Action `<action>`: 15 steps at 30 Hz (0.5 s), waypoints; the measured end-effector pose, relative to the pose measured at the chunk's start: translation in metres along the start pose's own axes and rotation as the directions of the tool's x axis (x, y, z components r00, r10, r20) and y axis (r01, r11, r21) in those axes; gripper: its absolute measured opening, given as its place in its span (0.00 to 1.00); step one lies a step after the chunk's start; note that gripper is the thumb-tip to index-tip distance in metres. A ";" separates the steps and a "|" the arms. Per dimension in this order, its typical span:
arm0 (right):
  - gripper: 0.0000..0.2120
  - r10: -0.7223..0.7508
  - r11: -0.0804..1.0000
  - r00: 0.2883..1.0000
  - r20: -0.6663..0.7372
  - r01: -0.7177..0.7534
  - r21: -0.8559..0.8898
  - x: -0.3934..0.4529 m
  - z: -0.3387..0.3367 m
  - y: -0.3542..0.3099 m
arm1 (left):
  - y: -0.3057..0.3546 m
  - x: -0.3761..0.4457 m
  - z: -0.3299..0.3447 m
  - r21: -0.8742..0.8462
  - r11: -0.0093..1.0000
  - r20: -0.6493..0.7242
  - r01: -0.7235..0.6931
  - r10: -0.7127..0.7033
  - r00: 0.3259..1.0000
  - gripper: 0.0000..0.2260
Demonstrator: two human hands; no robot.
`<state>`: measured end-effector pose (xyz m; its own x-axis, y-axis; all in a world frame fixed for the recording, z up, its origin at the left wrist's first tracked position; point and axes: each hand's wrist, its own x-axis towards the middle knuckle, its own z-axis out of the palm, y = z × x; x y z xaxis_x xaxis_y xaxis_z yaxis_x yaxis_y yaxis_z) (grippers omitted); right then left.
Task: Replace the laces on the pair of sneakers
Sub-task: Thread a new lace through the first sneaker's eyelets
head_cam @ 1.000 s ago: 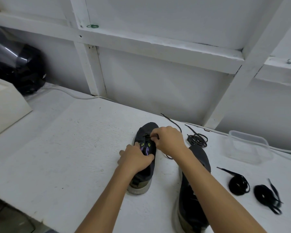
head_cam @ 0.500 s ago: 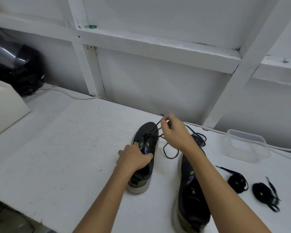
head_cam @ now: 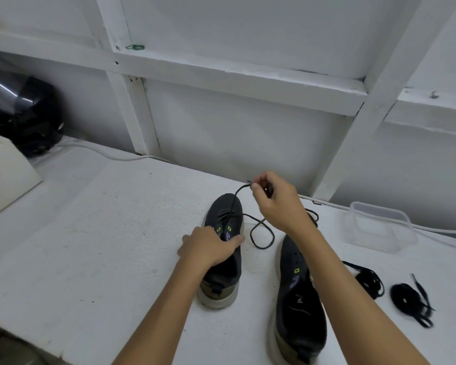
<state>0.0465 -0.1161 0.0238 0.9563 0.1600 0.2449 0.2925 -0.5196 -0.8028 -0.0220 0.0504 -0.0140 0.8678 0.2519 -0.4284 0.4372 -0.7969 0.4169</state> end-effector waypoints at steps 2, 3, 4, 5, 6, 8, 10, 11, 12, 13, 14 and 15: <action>0.04 -0.054 0.998 0.997 0.045 0.055 -0.010 0.000 0.002 -0.004 | 0.004 0.005 -0.005 0.000 0.999 -0.141 -0.052 0.052 0.989 0.34; 0.03 -0.068 0.998 0.996 0.059 0.069 -0.008 0.000 0.003 -0.006 | 0.007 0.009 -0.008 -0.028 0.992 -0.211 -0.120 0.112 0.971 0.30; 0.03 -0.077 0.997 0.994 0.072 0.077 -0.004 0.001 0.003 -0.008 | 0.010 0.014 -0.010 -0.054 0.978 -0.268 -0.201 0.179 0.947 0.26; 0.02 -0.084 0.996 0.993 0.084 0.084 -0.002 0.002 0.005 -0.010 | 0.012 0.019 -0.012 -0.077 0.958 -0.308 -0.275 0.239 0.921 0.22; 0.03 -0.092 0.996 0.991 0.093 0.093 -0.007 0.003 0.006 -0.010 | 0.015 0.024 -0.014 -0.113 0.937 -0.335 -0.332 0.279 0.900 0.17; 0.03 -0.107 0.993 0.989 0.100 0.111 -0.040 0.005 0.008 -0.011 | 0.017 0.032 -0.018 -0.222 0.898 -0.379 -0.380 0.280 0.882 0.08; 0.05 -0.112 0.989 0.989 0.095 0.120 -0.082 0.008 0.011 -0.010 | 0.015 0.040 -0.021 -0.405 0.848 -0.419 -0.342 0.161 0.894 0.04; 0.07 -0.106 0.988 0.990 0.097 0.116 -0.104 0.008 0.011 -0.008 | 0.012 0.044 -0.023 -0.519 0.799 -0.424 -0.302 0.066 0.903 0.05; 0.09 -0.091 0.986 0.990 0.105 0.104 -0.129 0.009 0.010 -0.005 | 0.007 0.048 -0.025 -0.619 0.742 -0.417 -0.258 -0.032 0.908 0.05; 0.12 -0.067 0.983 0.991 0.116 0.085 -0.161 0.008 0.010 -0.001 | -0.001 0.052 -0.027 -0.687 0.694 -0.408 -0.218 -0.119 0.905 0.06; 0.15 -0.036 0.978 0.992 0.124 0.060 -0.198 0.008 0.009 0.003 | -0.010 0.057 -0.028 -0.721 0.670 -0.399 -0.178 -0.192 0.896 0.07; 0.16 -0.001 0.971 0.991 0.132 0.032 -0.238 0.007 0.008 0.007 | -0.021 0.060 -0.029 -0.735 0.664 -0.392 -0.135 -0.255 0.884 0.08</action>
<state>0.0553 -0.1120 0.0150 0.9476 0.2696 0.1715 0.3151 -0.6986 -0.6424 0.0283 0.0984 -0.0252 0.7483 0.6411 -0.1703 0.3471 -0.1597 0.9241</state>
